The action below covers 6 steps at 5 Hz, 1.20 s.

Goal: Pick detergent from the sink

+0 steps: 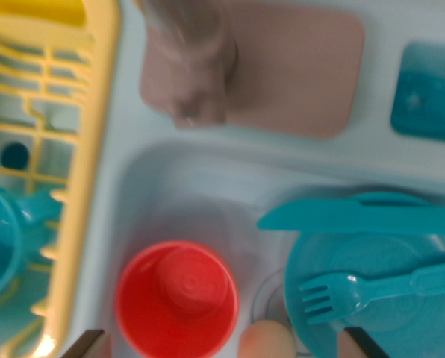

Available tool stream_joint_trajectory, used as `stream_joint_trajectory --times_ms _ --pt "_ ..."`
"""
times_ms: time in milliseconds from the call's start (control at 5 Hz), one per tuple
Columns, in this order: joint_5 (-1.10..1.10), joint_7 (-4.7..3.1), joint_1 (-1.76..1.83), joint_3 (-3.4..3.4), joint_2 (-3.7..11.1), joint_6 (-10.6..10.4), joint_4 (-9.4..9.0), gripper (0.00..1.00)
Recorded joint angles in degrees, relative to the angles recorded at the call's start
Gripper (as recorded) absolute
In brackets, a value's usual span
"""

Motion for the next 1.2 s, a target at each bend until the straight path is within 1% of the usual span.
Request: stream_joint_trajectory --times_ms 200,400,600,800,1000,1200 --pt "0.0 0.0 0.0 0.0 0.0 0.0 0.0 0.0" --pt "0.25 -1.19 -0.23 -0.29 0.21 -2.3 -2.29 0.0" --pt "0.25 -1.19 -0.23 -0.29 0.21 -2.3 -2.29 0.0" --pt "0.48 -2.28 -0.43 -0.56 0.41 -4.4 -4.39 0.0" --pt "0.48 -2.28 -0.43 -0.56 0.41 -4.4 -4.39 0.0" --pt "0.69 -3.27 -0.62 -0.8 0.59 -6.2 -6.29 0.0"
